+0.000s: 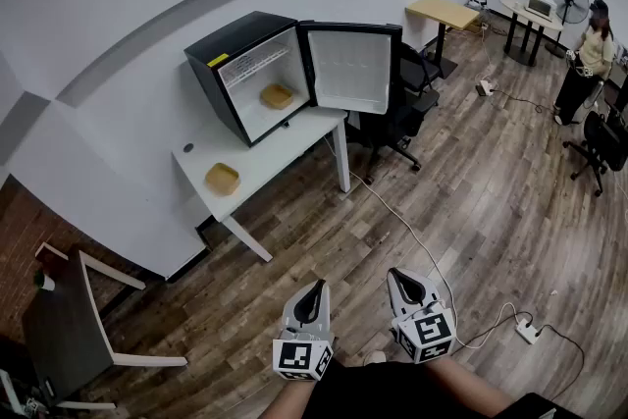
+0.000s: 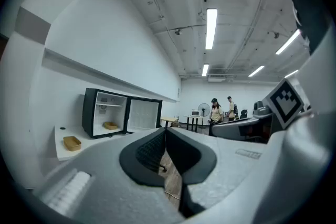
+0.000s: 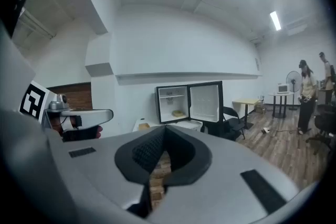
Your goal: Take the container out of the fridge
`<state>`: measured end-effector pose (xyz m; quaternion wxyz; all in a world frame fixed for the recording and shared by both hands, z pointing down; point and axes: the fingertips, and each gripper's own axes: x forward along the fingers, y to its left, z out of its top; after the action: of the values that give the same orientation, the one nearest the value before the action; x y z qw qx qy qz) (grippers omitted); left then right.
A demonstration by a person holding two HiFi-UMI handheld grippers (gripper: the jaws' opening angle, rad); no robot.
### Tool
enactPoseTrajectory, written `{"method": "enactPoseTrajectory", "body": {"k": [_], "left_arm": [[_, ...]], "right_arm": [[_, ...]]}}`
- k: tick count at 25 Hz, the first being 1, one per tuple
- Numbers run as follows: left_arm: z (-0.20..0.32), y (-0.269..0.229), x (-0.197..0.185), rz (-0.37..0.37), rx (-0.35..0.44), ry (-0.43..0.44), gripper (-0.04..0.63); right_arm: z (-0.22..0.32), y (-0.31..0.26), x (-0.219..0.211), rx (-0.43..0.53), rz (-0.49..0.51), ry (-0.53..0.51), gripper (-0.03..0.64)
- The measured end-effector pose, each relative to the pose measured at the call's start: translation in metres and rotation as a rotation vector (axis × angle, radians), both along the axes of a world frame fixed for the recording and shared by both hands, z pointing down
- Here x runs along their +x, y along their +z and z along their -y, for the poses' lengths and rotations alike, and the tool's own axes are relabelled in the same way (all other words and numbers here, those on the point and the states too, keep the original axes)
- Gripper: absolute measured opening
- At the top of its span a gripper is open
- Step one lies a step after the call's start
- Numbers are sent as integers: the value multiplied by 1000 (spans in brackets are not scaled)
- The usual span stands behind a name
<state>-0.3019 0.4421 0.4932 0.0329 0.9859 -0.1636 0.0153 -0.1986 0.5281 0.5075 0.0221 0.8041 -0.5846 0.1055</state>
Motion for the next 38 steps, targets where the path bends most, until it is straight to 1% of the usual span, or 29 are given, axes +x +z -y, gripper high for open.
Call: {"method": "enactPoseTrajectory", "body": {"k": [5,7,9,12,17,20,22,25,29,32,35,38], "left_arm": [[-5,14,5,12,-17,-15,16],[-2,19,9,24,-34,-18,17],[1,21,17,38,-32,-8,17],[14,22,30,43,-11,10,17],[46,29,68,28,-23,59,15],[74,31,95,15,-48,75,15],[95,26,111,-6,-69,77,15],[131,17,133,-23,-61,80,15],[179,17,158,-21,-77,92,15],[215,18,174,-8,-104,120,15],[251,15,190,-9,-104,141,15],[289,8,206,-23,-86,146,15]], "right_arm": [[-11,9,13,29,19,3,-1],[-14,16,23,32,41,18,0],[-14,21,32,40,75,27,0],[-5,28,48,41,93,37,0],[23,34,79,29,68,77,0],[46,36,102,3,44,118,0],[66,33,117,-2,35,122,0],[103,26,135,-4,11,115,0],[158,23,154,-52,-10,109,0],[196,22,165,-82,9,95,0],[232,13,182,-76,7,93,0],[271,3,198,-54,1,82,0]]}}
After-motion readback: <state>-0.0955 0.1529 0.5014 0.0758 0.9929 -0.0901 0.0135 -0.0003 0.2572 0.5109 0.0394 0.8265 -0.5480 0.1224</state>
